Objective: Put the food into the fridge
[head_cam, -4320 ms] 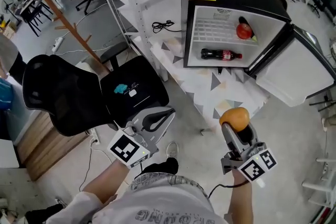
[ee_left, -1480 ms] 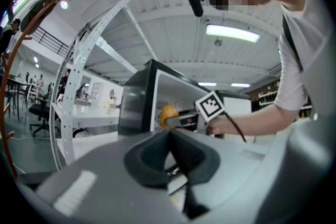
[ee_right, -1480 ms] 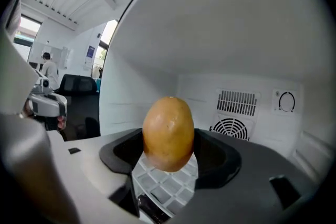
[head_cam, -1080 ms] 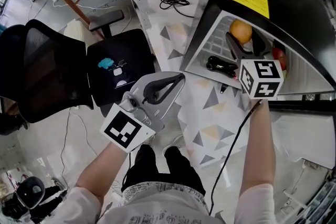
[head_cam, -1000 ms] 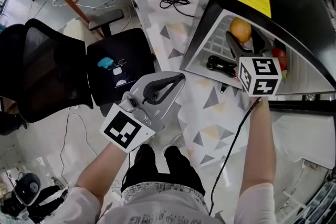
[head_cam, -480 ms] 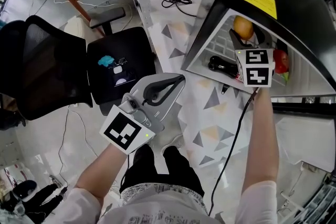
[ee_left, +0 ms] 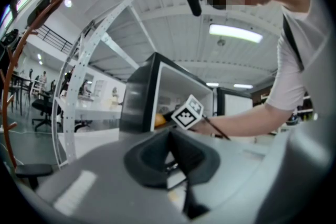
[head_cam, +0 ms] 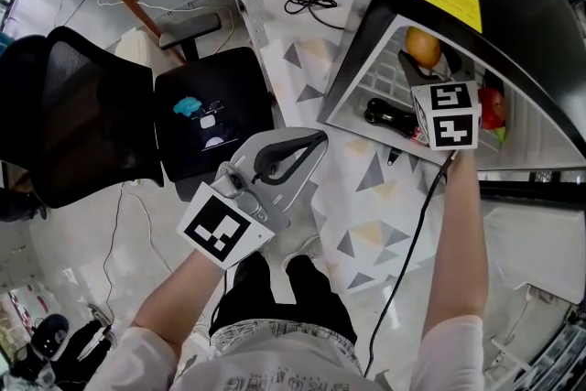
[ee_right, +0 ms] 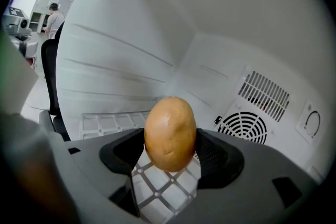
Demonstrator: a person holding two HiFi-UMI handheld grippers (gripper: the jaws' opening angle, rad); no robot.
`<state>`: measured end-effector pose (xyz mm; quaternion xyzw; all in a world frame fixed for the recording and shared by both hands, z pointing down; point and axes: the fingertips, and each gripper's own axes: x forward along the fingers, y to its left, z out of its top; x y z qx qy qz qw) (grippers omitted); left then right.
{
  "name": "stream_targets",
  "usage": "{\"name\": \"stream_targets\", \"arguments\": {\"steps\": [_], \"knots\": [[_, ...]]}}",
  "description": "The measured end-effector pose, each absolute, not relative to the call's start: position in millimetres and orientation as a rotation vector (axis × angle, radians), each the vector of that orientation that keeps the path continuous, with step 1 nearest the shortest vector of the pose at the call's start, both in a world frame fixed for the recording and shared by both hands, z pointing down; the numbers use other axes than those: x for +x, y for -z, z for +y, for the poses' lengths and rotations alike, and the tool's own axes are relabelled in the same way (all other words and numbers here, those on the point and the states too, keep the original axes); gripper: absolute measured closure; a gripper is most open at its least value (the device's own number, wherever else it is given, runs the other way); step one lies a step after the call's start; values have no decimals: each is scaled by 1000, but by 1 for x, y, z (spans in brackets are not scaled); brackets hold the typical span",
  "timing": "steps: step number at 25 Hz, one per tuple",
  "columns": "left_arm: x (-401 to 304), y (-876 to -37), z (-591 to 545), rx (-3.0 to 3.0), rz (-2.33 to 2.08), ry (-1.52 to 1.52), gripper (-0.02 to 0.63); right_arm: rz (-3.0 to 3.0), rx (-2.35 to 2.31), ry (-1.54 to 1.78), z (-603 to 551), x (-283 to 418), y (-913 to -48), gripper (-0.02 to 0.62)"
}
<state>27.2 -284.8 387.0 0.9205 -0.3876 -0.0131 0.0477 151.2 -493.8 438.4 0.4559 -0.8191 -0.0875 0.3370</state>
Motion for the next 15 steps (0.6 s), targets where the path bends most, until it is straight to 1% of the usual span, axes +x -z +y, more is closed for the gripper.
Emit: {"name": "stream_targets", "arguments": {"steps": [15], "knots": [[29,-382,-285,2812,-1175,24,598,-2098,1157,232,-493,152,-445,310]]}}
